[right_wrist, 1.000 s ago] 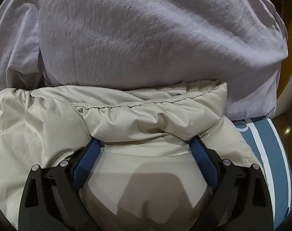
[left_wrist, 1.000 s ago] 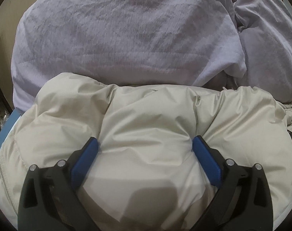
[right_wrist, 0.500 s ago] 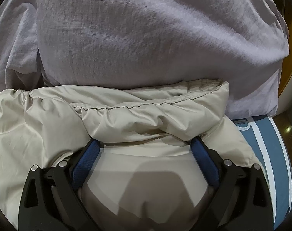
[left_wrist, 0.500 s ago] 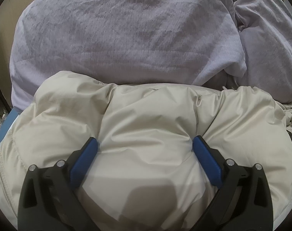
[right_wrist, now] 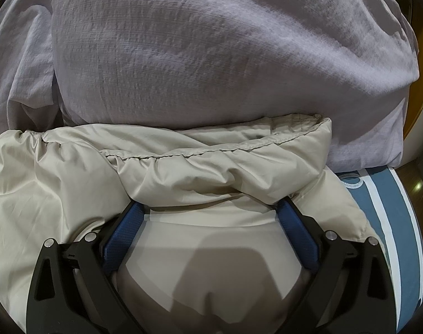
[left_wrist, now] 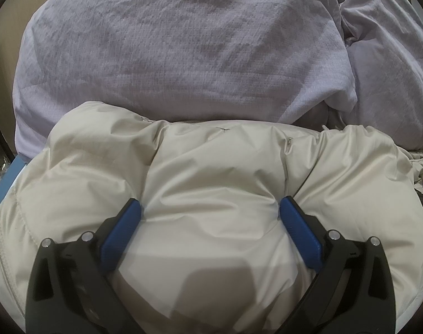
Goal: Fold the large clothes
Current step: 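Grasp the folded jacket edge with the right gripper while the left gripper grasps it too, then lift the jacket with both grippers and fold it over onto itself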
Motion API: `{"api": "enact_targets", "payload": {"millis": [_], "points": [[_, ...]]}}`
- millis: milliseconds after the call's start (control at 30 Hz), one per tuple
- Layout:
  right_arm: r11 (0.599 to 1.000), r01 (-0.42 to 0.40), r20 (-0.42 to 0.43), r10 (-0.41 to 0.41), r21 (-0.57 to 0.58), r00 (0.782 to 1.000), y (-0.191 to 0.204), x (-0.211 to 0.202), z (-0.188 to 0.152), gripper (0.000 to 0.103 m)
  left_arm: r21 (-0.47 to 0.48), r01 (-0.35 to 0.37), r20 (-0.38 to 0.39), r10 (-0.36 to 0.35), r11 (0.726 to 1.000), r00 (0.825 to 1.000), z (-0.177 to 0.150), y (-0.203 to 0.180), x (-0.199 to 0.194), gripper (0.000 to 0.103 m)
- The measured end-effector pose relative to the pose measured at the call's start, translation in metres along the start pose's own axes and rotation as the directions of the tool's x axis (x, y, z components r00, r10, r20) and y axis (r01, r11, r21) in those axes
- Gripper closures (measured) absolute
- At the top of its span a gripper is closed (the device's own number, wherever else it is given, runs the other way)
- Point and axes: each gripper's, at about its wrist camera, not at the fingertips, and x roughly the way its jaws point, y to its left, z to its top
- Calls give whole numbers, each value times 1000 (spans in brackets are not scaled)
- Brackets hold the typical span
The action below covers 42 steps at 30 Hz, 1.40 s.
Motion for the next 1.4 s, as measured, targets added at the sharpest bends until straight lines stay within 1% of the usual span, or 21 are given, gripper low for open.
{"api": "enact_targets", "payload": {"millis": [733,967,1033,1100,1200,1400], "points": [[1000,4,-3,-4,-1,1000,-1,-1,1,4,-2,-3,0,3,1000,1000,0,-2,-2,3],[1000,0,5,0,7,1000,-5,-4,-2,4,-8,-18,1,18,1000,1000,-1,-5,-7,3],[1000,-9,-2,9,14,1000,-9,-9,-5,4,-5,-34,-14,34,999,999,-3,-5,-15,3],[999,-20,-4,20,29,1000,-16,-18,-8,4,5,-35,-17,35,999,999,-6,-2,-29,4],[998,-21,16,20,53,1000,-29,-42,-19,4,43,-68,1,68,997,998,-12,4,-58,4],[986,-30,30,25,161,999,-68,-98,-41,4,36,-121,17,120,992,993,-30,26,-113,4]]}}
